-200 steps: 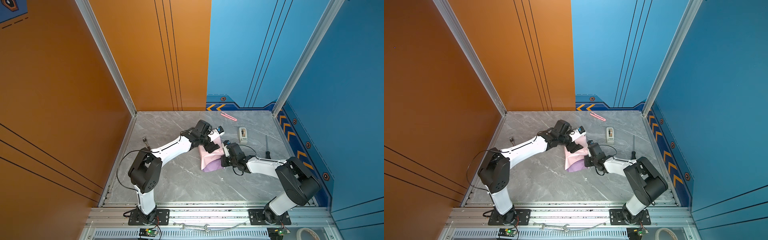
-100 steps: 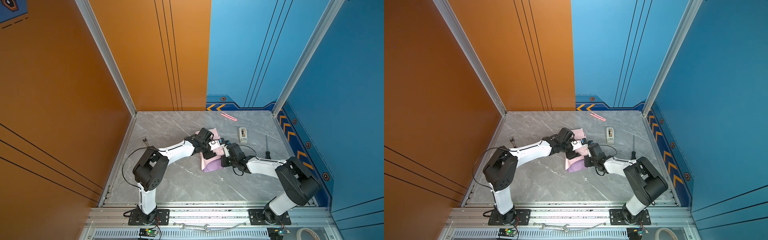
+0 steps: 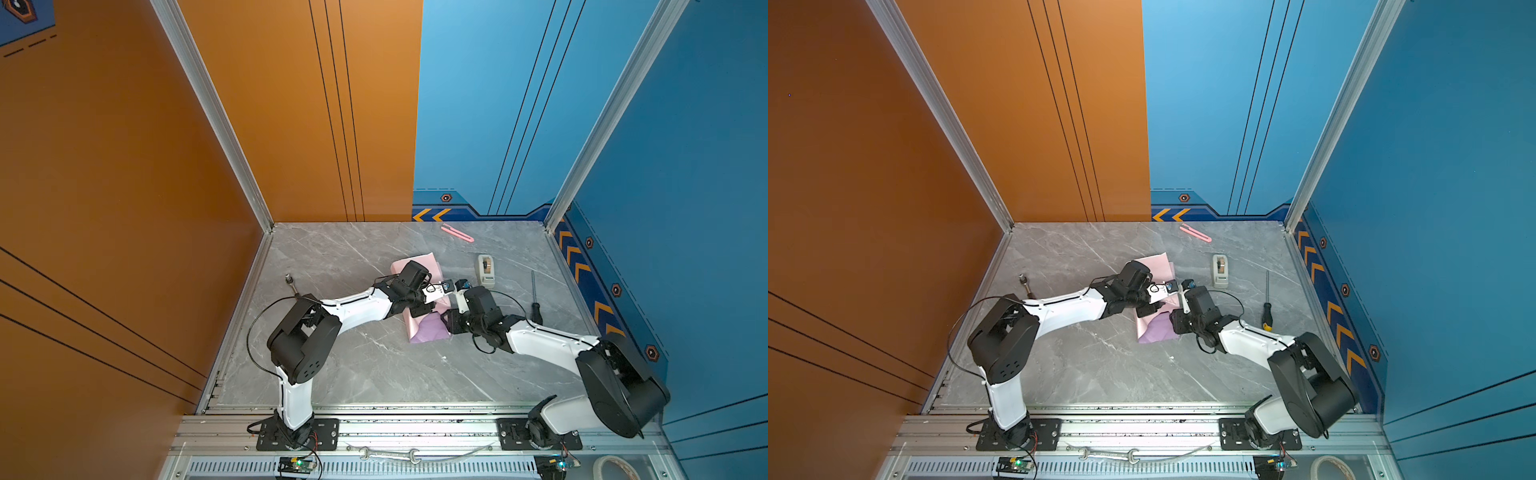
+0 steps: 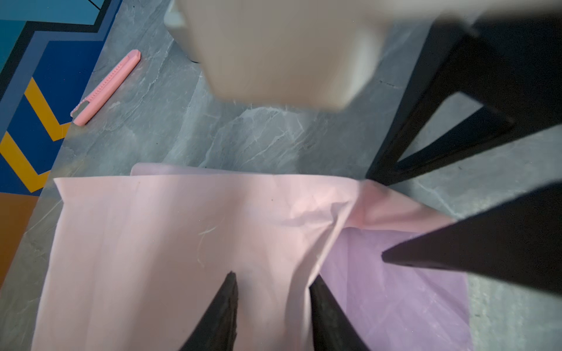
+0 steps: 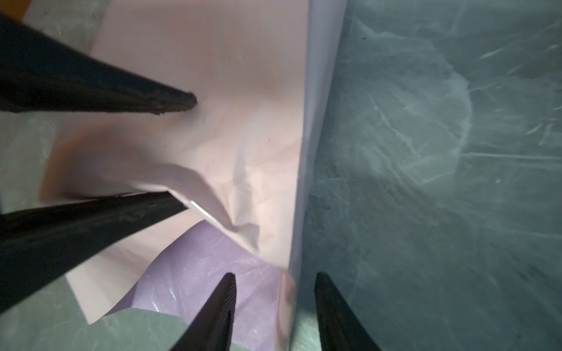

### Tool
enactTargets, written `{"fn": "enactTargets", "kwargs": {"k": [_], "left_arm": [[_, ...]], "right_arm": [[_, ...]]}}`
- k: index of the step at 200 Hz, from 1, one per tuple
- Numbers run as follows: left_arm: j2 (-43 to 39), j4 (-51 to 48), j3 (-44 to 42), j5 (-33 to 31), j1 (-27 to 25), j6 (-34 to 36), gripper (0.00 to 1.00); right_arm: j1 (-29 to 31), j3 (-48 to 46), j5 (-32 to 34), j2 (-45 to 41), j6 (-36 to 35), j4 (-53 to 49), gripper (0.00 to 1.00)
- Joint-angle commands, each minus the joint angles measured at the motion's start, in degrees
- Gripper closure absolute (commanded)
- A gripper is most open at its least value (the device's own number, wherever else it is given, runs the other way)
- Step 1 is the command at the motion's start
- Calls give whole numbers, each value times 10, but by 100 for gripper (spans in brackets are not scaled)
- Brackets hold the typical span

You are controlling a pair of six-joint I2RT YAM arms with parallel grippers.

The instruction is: Wrap the gift box in paper

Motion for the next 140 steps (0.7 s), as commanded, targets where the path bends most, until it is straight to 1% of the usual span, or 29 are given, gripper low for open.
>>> {"fn": "enactTargets", "kwargs": {"k": [1, 43, 78, 94, 120, 128, 140], "left_arm": [[18, -31, -20, -16, -2, -4, 62], [18, -26, -20, -4, -2, -9, 63], [15, -24, -22, 7, -2, -14, 65], [16, -24, -22, 9, -2, -16, 66], [15, -20, -23, 10, -3, -18, 66], [14, -19, -24, 10, -4, -21, 66], [13, -18, -25, 9, -4, -21, 67]], "right_arm": [[-21, -7, -36, -17, 4, -38, 53], [-32, 21, -38, 23, -18, -41, 56], [-30, 40, -38, 59, -19, -13, 63], [-28, 46, -31, 73, -21, -2, 69], [-23, 51, -12, 93, -28, -1, 90], [-19, 50, -5, 94, -31, -1, 93], [-16, 46, 5, 93, -32, -2, 95]]}}
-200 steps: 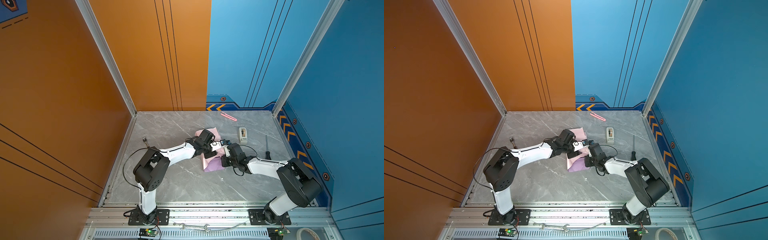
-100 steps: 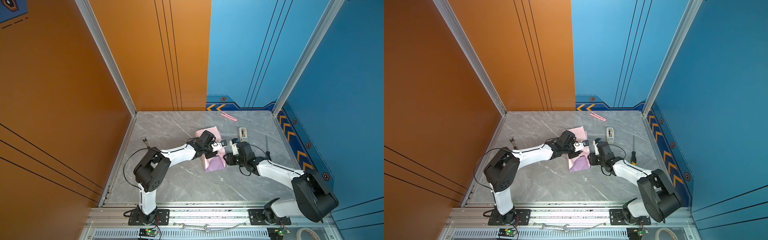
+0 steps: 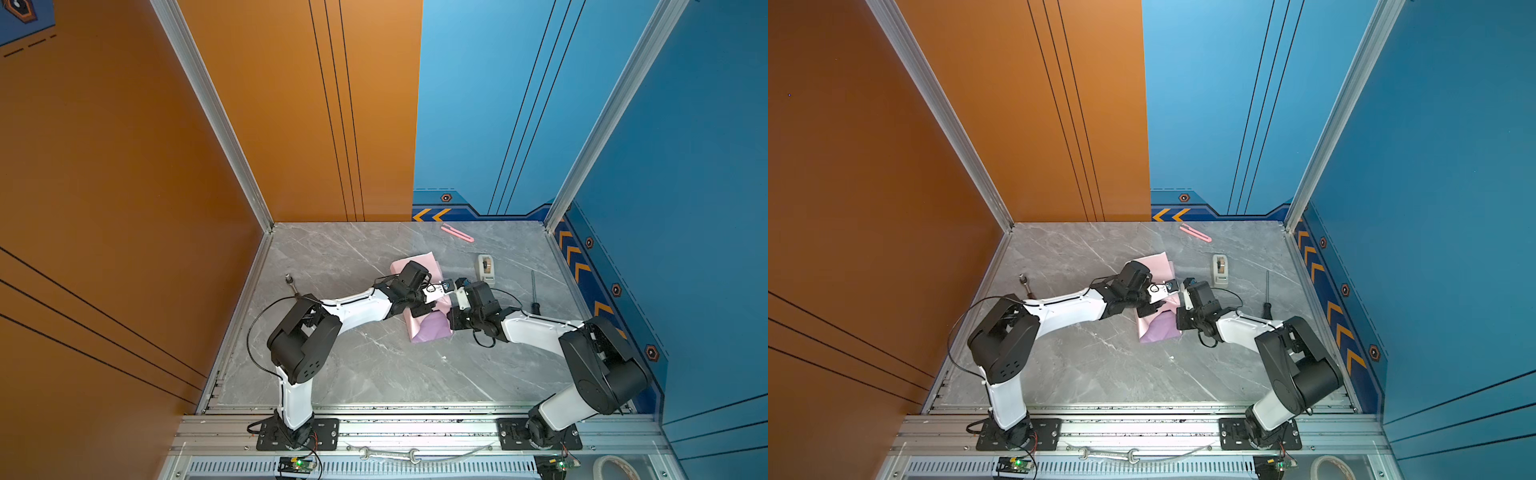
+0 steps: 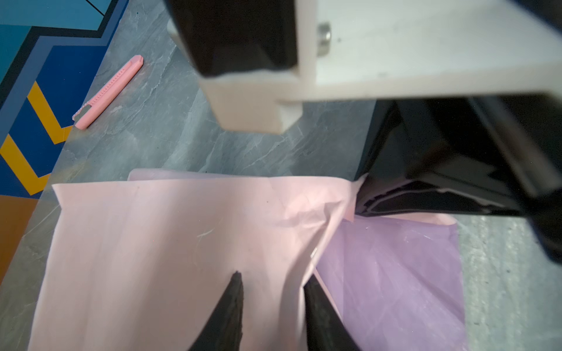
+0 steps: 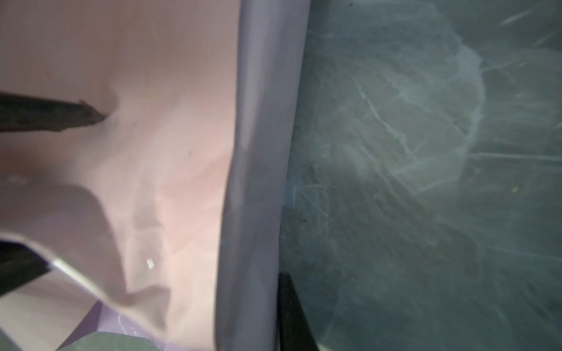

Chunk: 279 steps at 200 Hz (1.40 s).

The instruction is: Wrap the gift box in paper

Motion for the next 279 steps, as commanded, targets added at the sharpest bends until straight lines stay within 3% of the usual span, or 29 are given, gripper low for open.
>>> {"fn": "enactTargets", "kwargs": {"k": [1, 17, 34, 47, 56, 79, 90, 97, 111, 122, 142, 164, 188, 220, 279], "left_arm": [[14, -35, -19, 3, -3, -14, 67], [14, -34, -18, 4, -2, -15, 67], [14, -34, -18, 3, -2, -16, 67], [14, -33, -18, 2, -3, -17, 67], [14, -33, -18, 2, -3, -18, 67], [15, -32, -19, 1, -2, -19, 68], [14, -32, -19, 1, -2, -20, 69], [14, -32, -20, 0, -3, -19, 69], [15, -31, -20, 0, -3, -20, 69], [15, -30, -20, 1, -3, -21, 69], [16, -30, -19, 3, -3, -22, 69], [15, -30, -19, 4, -3, -24, 69], [17, -28, -18, 6, -3, -26, 69], [16, -28, -19, 6, -4, -27, 69], [15, -29, -18, 7, -4, -27, 69]], "right_arm": [[9, 7, 31, 5, -12, 5, 95], [11, -1, 36, -1, -9, 4, 93], [12, -7, 36, -9, -1, 0, 77], [14, -16, 41, -16, 5, 5, 74], [16, -23, 44, -19, 12, 10, 76], [18, -35, 44, -26, 19, 15, 96], [20, -40, 45, -35, 21, 15, 98], [20, -44, 46, -44, 23, 12, 95], [16, -55, 34, -71, 35, 8, 76], [6, -69, 9, -97, 49, 14, 67], [-26, -101, -51, -147, 88, 45, 62], [-76, -138, -110, -187, 143, 95, 62], [-108, -135, -98, -192, 164, 77, 69], [-100, -103, -94, -153, 164, 78, 81], [-62, -75, -88, -82, 175, 126, 85]]}}
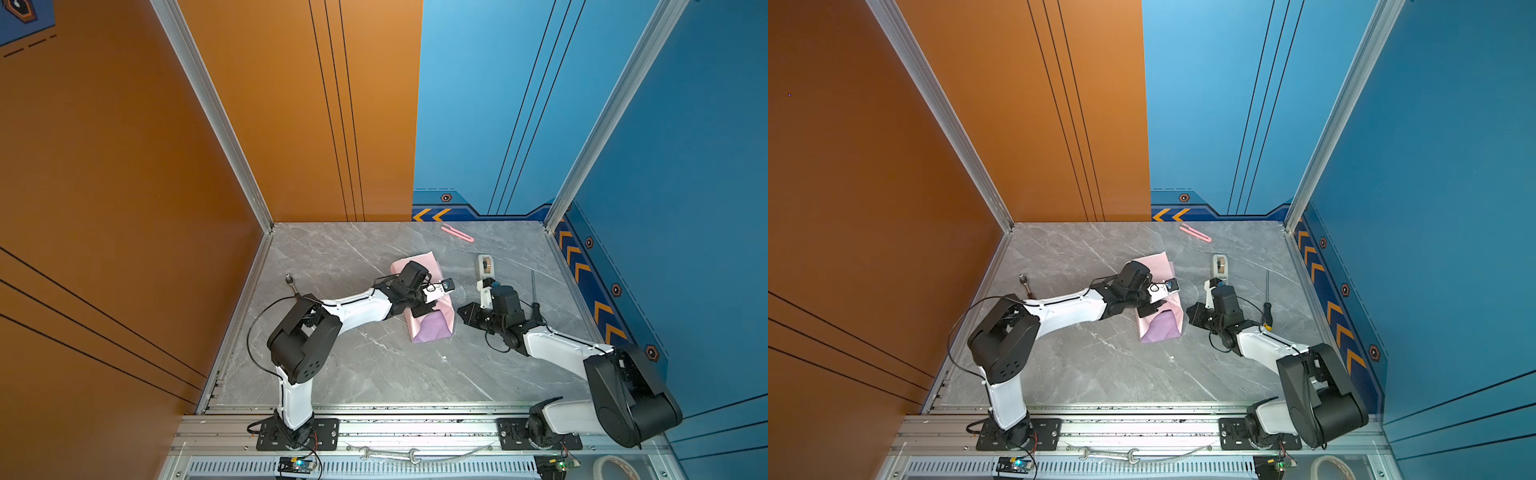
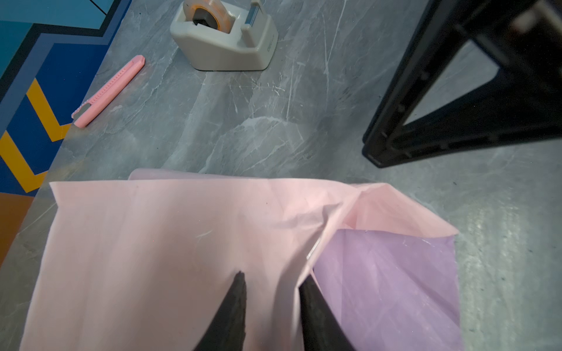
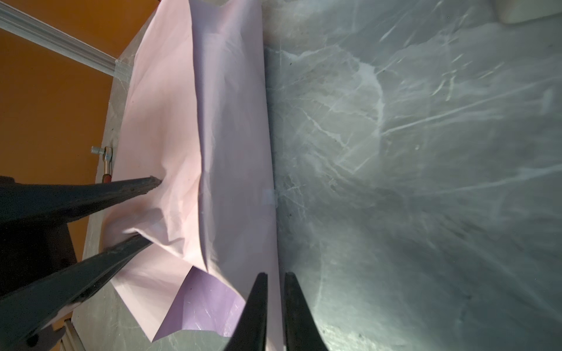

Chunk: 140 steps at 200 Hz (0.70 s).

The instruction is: Wrap the gift box in paper

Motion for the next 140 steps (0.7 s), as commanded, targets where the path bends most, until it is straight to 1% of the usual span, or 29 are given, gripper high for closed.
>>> {"fn": "enactTargets", "kwargs": {"k": [1, 26, 67, 140], "left_arm": [[15, -35, -16, 3, -4, -13, 69], [15, -35, -16, 3, -3, -13, 69], [16, -33, -17, 6, -4, -16, 69], [14, -32, -17, 8, -4, -20, 70]], "right_arm": [[16, 22, -3, 21, 9, 27, 85], [40, 32, 0, 41, 7, 31, 86], [70, 28, 29, 47, 9, 38, 86], [108, 24, 68, 78, 37, 95, 86]]}}
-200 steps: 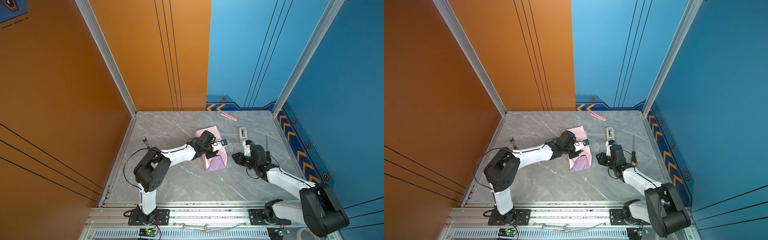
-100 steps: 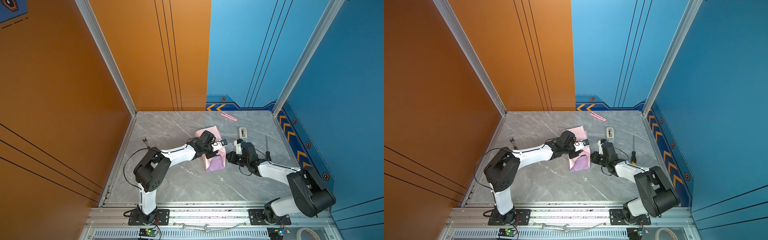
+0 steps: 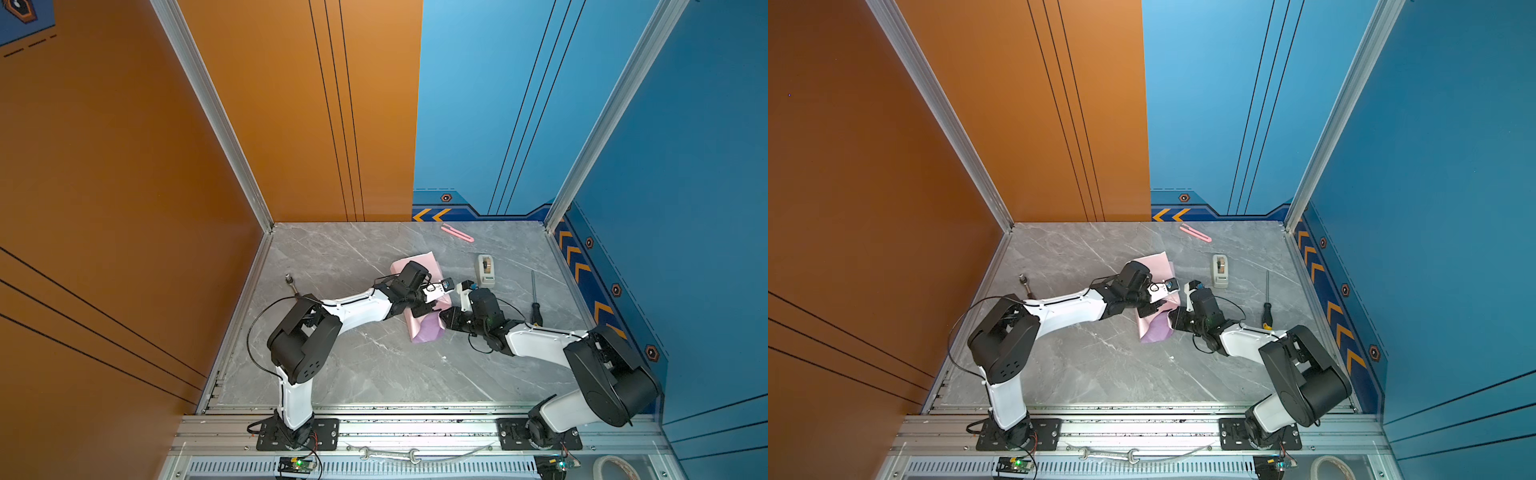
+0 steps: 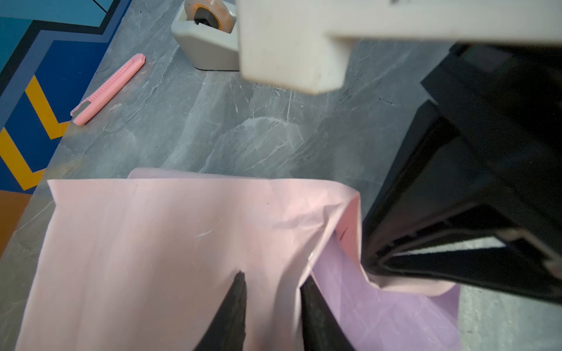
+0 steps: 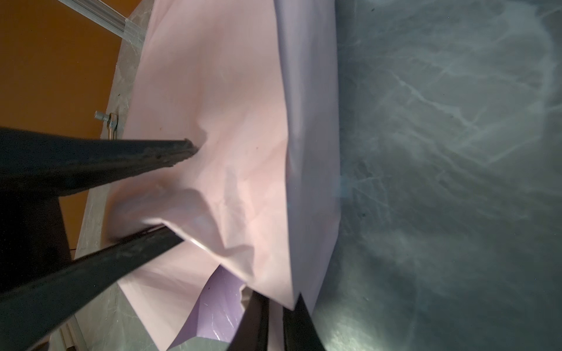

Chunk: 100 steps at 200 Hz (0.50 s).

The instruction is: Wrap the gift box in paper

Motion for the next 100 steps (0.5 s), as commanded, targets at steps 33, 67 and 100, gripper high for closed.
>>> {"fn": "enactTargets", "kwargs": {"k": [33, 67, 100], "left_arm": [[14, -32, -19, 9, -4, -17, 69], [13, -30, -20, 12, -4, -20, 69], [12, -31, -20, 21, -5, -21, 68]], "right_arm": [[29, -2, 38, 28, 32, 57, 83], [23, -32, 40, -13, 37, 42, 68], [-17, -55, 16, -108, 13, -40, 56]]}}
